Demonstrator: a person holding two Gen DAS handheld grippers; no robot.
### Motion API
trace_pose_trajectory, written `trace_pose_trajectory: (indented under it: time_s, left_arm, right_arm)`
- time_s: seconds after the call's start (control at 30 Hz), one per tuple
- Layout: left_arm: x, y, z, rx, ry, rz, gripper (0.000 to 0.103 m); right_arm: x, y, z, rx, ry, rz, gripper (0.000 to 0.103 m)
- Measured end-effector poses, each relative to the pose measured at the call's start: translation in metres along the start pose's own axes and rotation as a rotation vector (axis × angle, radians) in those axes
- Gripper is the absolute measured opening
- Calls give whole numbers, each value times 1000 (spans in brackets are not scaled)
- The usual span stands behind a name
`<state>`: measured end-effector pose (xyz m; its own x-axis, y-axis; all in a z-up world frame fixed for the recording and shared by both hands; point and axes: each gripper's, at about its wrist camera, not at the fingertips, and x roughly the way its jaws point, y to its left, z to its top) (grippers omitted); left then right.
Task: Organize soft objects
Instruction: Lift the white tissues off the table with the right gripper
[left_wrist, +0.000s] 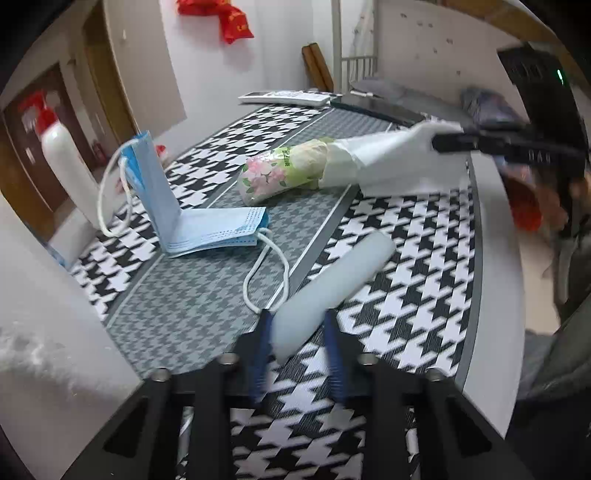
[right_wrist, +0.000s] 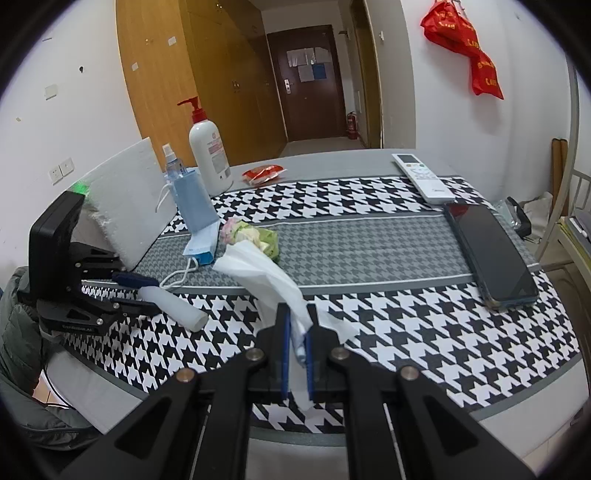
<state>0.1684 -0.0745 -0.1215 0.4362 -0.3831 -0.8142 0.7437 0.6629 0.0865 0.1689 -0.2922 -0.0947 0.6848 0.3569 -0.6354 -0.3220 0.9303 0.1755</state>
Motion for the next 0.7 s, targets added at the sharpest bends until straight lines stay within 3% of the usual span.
trace_pose_trajectory:
  time_s: [0.07, 0.13, 0.7]
  left_arm:
    - [-6, -4, -3, 14, 1, 12, 8]
    - [-13, -7, -6, 10, -7, 33, 5]
    - [-62, -9, -5, -125, -169, 89, 5]
  right_arm:
    - [-1, 1, 1, 0, -5, 2, 10]
    - [-2, 3, 2, -4, -11, 7, 10]
    - [-27, 23, 19, -57, -87, 18, 10]
